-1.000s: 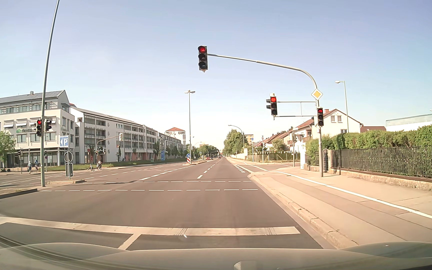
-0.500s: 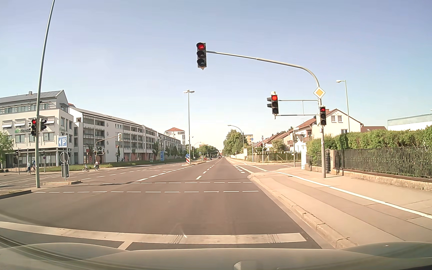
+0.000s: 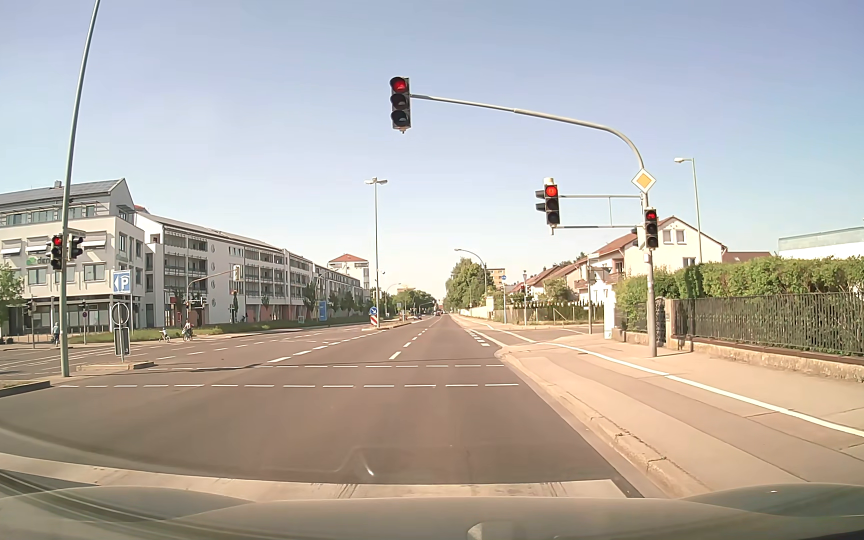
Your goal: Follow the waypoints while adhering to traffic rules and regulations
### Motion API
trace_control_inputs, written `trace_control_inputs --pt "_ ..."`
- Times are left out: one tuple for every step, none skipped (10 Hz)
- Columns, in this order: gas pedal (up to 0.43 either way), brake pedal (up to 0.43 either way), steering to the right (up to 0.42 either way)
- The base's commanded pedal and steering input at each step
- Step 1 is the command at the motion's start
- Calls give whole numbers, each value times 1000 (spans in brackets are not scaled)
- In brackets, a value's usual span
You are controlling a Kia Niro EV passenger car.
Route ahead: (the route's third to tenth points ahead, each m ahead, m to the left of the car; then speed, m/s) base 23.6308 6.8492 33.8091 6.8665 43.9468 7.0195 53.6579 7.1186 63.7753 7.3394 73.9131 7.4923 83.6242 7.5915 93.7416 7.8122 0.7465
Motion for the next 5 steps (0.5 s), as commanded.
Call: trace_control_inputs --pt "0 201 7" --pt "0 201 6" --pt "0 207 6" --pt "0 220 6" --pt "0 244 7"
